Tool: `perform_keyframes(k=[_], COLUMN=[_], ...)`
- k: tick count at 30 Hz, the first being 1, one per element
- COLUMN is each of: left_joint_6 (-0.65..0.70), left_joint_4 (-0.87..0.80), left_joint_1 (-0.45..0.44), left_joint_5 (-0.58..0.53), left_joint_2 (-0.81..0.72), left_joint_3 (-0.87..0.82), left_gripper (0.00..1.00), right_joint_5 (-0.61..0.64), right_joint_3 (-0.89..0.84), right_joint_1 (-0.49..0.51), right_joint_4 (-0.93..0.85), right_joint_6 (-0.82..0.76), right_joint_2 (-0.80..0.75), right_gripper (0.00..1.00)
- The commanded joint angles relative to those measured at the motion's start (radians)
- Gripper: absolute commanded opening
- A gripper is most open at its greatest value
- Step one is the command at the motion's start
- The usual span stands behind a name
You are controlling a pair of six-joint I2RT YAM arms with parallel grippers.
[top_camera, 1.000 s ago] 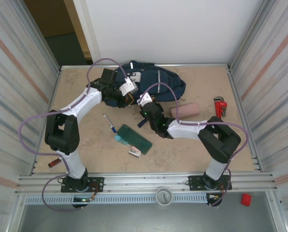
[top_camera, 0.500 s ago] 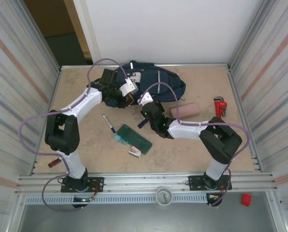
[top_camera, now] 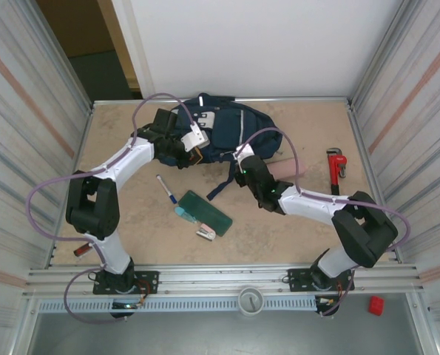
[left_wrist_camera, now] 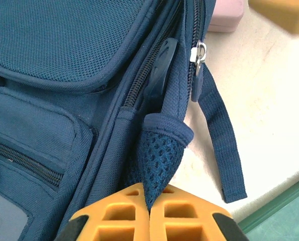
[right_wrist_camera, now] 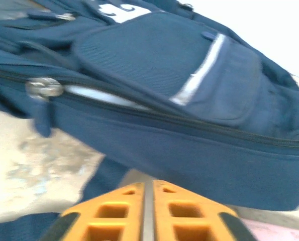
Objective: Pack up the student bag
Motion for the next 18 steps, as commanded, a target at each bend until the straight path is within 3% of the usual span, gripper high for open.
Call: perform_keyframes(k=[1, 6, 12, 18], left_joint_6=[-0.036, -0.058, -0.057, -0.056], left_joint_4=[0.033, -0.033, -0.050, -0.050], left_joint_1=[0.006, 0.007, 0.008, 0.008], left_joint_5=[0.119, 0.165, 0.165, 0.165], left_joint_2=[-0.078, -0.069, -0.077, -0.079], left_joint_3=[0.022, 0.077, 0.088, 0.086], left_gripper=[0.00, 0.00, 0.00, 0.00], right_joint_5=[0.047, 0.203, 0.317, 0.351], right_joint_3=[0.002, 0.043, 0.100, 0.129], right_joint_1=[0.081, 0.126, 0.134, 0.136], right_joint_4=[0.040, 0.114, 0.177, 0.212], right_joint_6=[-0.001, -0.041, -0.114, -0.146], right_joint_2=[0.008, 0.109, 0.198, 0.222], right_gripper=[0.38, 0.49, 0.50, 0.50])
